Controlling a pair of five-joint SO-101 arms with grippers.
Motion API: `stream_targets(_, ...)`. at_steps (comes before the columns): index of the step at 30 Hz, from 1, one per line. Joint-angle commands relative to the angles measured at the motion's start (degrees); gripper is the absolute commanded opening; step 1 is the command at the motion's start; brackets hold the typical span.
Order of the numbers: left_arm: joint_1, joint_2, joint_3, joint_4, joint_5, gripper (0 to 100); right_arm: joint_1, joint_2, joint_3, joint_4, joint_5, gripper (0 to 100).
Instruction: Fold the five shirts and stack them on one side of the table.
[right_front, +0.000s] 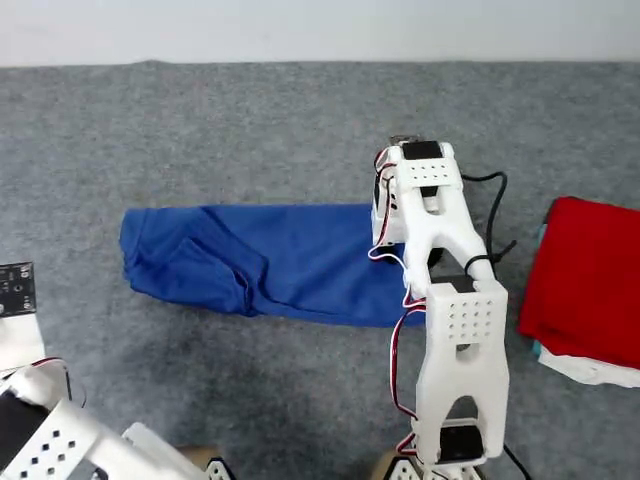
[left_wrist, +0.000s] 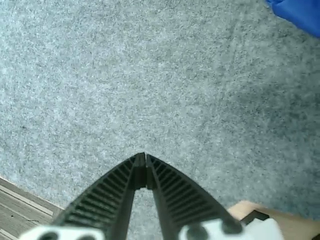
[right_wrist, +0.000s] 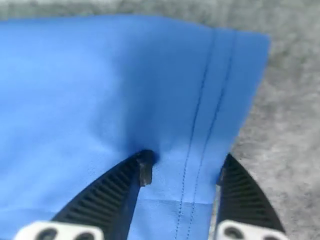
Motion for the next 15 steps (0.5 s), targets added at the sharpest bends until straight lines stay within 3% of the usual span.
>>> stream_targets(1,0.35,-0.09,-0.22,-0.44,0.53,0,-1.45,0.57,0.00,-0.57,-0.35,10.2)
stream_targets(4,0.53,-0.09,-0.22,-0.44,0.53,0,-1.19,-0.40,-0.62,-0.22,2.02,0.2)
stream_targets(11,0.62,-0.09,-0.13,-0.53,0.53,0,3.21,-5.93,-0.97,2.24,4.66,1.0)
stream_targets(15,0.62,-0.09,-0.31,-0.53,0.53,0,9.01,-9.19,-0.97,3.56,13.45,1.0)
